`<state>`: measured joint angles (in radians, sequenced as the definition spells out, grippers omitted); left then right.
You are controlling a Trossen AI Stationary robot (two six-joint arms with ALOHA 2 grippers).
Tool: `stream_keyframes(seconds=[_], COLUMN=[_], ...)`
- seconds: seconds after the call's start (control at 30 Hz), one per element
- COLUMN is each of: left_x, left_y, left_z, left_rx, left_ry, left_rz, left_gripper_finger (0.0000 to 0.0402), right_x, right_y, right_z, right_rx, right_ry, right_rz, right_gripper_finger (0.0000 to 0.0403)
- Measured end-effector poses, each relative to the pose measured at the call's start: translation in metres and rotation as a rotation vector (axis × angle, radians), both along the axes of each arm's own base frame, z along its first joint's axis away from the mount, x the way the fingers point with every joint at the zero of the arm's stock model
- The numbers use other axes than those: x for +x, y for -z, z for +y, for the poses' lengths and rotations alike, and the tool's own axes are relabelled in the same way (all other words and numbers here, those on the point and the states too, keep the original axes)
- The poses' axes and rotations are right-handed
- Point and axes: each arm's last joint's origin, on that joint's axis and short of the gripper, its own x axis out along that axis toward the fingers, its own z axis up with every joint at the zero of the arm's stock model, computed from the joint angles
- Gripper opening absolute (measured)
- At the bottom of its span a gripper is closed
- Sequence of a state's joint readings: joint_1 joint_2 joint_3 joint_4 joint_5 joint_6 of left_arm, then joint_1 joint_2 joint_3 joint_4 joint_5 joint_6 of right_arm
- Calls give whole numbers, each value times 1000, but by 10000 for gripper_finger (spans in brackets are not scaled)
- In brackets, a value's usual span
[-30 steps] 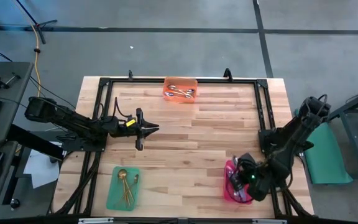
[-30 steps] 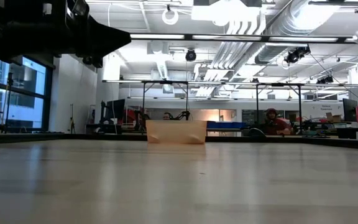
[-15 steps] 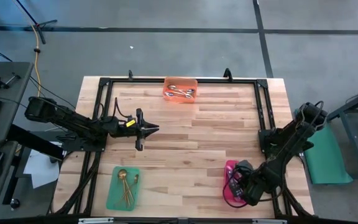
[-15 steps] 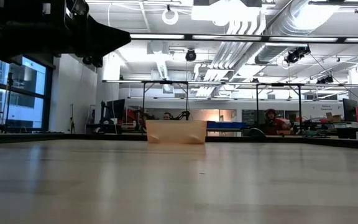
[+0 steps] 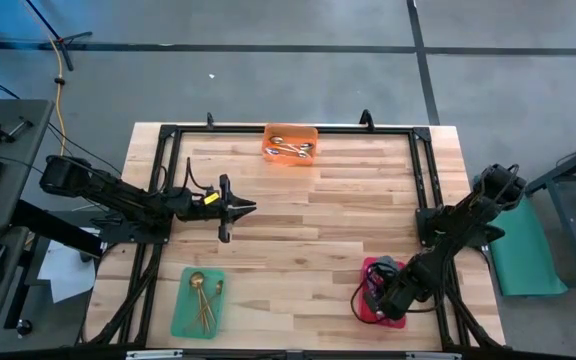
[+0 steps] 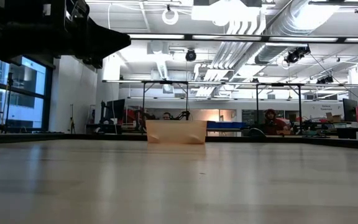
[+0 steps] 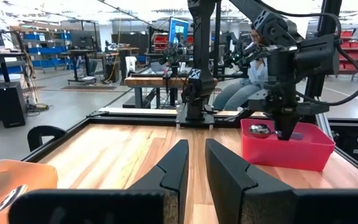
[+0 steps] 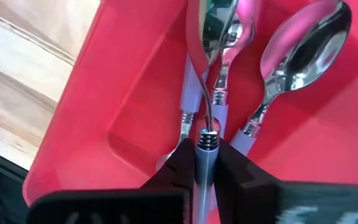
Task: Sort silverware by color (type)
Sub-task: Put the violet spoon into the red bin, then return to Home Position
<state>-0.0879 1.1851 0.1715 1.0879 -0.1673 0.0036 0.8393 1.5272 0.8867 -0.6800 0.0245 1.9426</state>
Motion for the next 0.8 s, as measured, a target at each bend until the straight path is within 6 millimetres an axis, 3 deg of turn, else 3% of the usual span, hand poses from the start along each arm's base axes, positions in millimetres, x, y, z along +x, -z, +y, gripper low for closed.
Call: stream_keyframes(seconds=[0.33, 0.5, 0.67, 0.8], left_x=[0, 0, 0, 1], left_y=[0, 3, 9, 12], left_z=[0, 0, 1, 5], left_rx=[4, 37, 108, 122], left_ry=[0, -2, 30, 113], left_rz=[2, 30, 99, 123], left_gripper_finger=[46, 46, 46, 45], right_x=[0, 2, 4, 16], right_y=[0, -13, -36, -49], right_z=[0, 2, -2, -10], right_rx=[-2, -34, -139, -263], right_ry=[-57, -130, -266, -478], right_rz=[4, 13, 38, -81], right_gripper_finger=[77, 104, 99, 71])
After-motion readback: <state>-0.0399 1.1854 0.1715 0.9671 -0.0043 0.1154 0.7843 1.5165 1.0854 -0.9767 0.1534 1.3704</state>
